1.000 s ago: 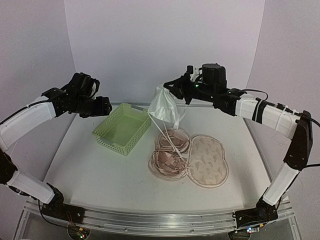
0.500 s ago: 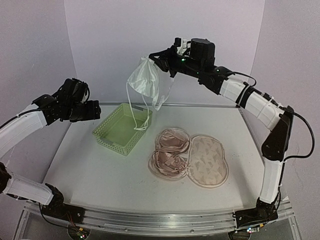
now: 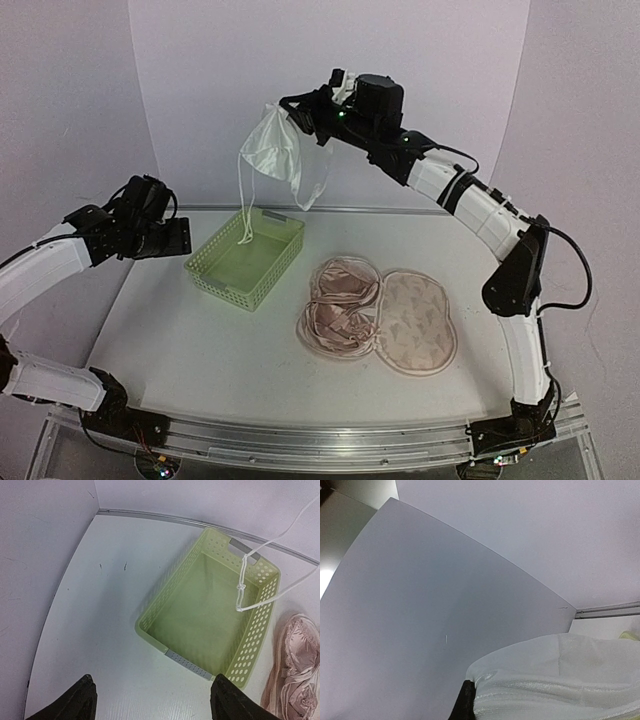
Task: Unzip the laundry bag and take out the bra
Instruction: Place the bra in the bin.
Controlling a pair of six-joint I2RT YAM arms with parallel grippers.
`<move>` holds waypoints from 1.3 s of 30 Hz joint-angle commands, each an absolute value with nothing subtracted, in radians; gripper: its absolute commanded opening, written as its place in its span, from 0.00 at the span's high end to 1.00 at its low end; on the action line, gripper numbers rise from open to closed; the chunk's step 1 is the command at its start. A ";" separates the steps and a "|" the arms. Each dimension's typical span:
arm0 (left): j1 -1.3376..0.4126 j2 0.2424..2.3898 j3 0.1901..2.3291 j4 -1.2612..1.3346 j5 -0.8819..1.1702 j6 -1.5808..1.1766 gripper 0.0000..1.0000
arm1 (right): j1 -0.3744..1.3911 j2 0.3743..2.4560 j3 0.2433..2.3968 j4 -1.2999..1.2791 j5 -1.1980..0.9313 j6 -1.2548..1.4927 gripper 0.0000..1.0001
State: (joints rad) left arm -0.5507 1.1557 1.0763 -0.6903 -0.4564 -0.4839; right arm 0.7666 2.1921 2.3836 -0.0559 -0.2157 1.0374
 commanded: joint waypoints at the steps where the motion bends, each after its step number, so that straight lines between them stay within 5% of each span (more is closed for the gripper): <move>1: -0.546 1.108 1.050 -0.666 -0.506 -0.497 0.22 | 0.781 2.226 2.430 0.077 -0.186 1.041 1.00; 39: -0.546 0.942 0.928 -0.649 -0.527 -0.498 0.20 | 0.867 2.549 2.277 0.348 -0.236 1.295 1.00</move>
State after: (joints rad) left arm -0.5507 0.9619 0.9333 -0.6804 -0.5186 -0.4984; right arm 0.8566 2.5526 2.3131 0.2691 -0.2249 1.2804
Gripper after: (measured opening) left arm 0.797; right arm 0.034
